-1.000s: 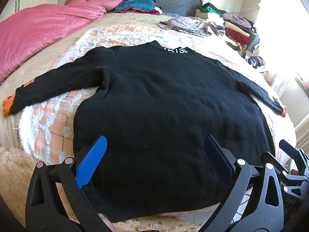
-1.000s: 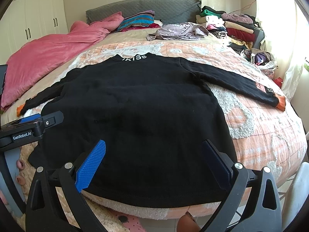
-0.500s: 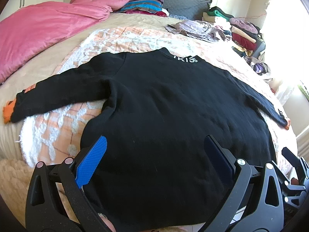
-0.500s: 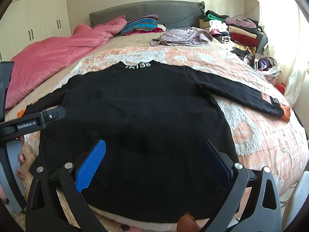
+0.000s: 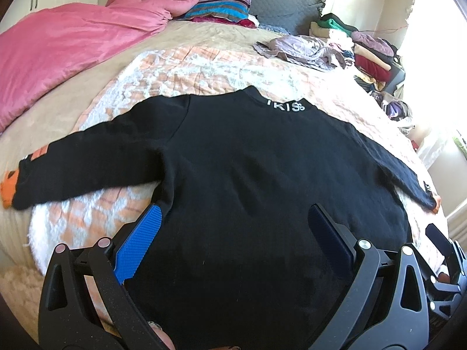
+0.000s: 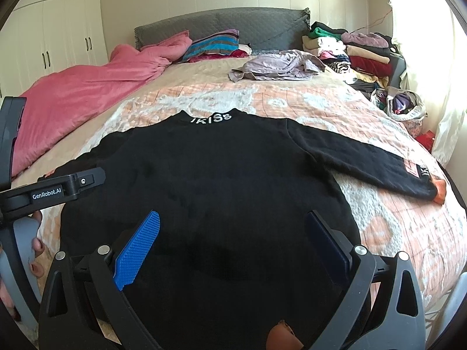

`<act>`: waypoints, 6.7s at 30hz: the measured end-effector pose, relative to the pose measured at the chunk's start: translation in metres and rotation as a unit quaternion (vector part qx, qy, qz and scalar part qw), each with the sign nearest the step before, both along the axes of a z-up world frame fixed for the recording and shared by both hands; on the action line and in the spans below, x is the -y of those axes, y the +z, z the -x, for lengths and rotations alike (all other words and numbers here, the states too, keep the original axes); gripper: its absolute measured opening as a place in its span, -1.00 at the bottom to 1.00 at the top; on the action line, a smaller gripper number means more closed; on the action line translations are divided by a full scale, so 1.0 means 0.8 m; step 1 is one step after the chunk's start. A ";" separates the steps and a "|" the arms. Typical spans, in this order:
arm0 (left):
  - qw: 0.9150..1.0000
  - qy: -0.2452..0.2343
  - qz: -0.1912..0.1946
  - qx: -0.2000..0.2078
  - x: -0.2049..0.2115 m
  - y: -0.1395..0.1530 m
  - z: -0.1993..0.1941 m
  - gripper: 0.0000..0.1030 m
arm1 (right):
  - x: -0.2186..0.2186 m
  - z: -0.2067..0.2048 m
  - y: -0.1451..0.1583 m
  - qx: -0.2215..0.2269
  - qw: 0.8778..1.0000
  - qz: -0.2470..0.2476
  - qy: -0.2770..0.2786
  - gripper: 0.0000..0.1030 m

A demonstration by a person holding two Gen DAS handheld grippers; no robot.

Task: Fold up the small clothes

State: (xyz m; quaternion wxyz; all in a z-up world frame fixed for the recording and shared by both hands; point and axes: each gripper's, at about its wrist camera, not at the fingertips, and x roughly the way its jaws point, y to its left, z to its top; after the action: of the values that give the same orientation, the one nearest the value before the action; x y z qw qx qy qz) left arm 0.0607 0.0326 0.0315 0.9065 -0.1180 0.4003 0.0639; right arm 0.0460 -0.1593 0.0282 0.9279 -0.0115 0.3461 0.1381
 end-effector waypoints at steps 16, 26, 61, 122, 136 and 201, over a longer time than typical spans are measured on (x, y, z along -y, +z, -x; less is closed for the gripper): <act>1.000 -0.014 0.004 -0.006 0.007 0.006 -0.070 0.84 | 0.027 -0.076 0.005 -0.013 0.998 -0.026 -0.058 0.92; 1.000 -0.021 0.000 -0.022 0.017 -0.003 -0.110 0.84 | 0.072 -0.120 -0.003 -0.019 0.993 -0.035 -0.115 0.92; 0.994 -0.070 -0.032 -0.073 0.072 -0.061 -0.238 0.84 | 0.370 -0.169 -0.098 -0.126 0.899 -0.141 -0.395 0.92; 0.952 -0.079 0.296 -0.022 -0.073 -0.046 -0.193 0.83 | -0.025 -0.201 -0.016 0.013 0.996 -0.090 0.016 -0.70; 0.924 -0.104 0.362 -0.070 -0.059 -0.082 -0.200 0.24 | -0.064 -0.137 -0.034 -0.033 0.989 -0.077 0.121 0.17; 0.993 -0.081 0.063 -0.063 -0.037 -0.074 -0.140 -0.40 | 0.026 -0.191 -0.043 -0.073 0.997 -0.009 -0.017 0.19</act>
State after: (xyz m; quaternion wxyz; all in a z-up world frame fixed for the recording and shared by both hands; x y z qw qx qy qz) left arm 0.1724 0.0623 -0.0280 0.8723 -0.1378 0.4684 -0.0277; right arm 0.1990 -0.1803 -0.0064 0.9022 0.0126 0.4122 0.1261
